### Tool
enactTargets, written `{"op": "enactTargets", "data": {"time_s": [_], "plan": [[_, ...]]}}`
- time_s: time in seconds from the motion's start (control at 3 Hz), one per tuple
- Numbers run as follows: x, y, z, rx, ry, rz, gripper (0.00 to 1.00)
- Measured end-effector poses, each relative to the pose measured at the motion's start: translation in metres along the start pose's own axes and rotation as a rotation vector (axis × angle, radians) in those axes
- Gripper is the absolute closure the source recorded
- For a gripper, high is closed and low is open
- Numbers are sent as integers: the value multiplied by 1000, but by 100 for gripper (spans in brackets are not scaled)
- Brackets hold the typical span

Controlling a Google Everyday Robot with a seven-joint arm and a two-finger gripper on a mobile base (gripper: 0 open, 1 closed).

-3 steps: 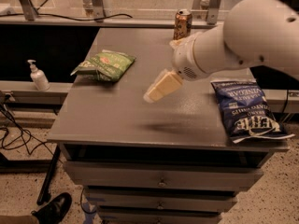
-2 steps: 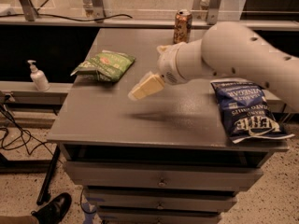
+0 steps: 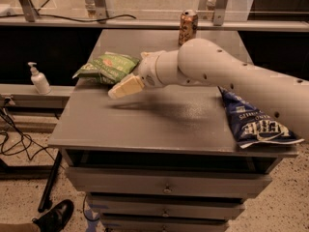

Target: Move green jalapeno chip bag near orange can

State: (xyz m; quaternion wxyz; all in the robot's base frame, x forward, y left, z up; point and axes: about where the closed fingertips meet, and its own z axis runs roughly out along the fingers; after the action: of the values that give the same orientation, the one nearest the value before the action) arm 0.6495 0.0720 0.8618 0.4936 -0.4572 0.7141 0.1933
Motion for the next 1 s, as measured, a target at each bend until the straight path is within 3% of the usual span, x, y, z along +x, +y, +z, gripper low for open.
{"op": "enactTargets", "data": {"time_s": [0.33,1.0], "plan": [[-12,10,29,-38,-32,44,0],[-19,20,48,-53,-62,90,41]]}}
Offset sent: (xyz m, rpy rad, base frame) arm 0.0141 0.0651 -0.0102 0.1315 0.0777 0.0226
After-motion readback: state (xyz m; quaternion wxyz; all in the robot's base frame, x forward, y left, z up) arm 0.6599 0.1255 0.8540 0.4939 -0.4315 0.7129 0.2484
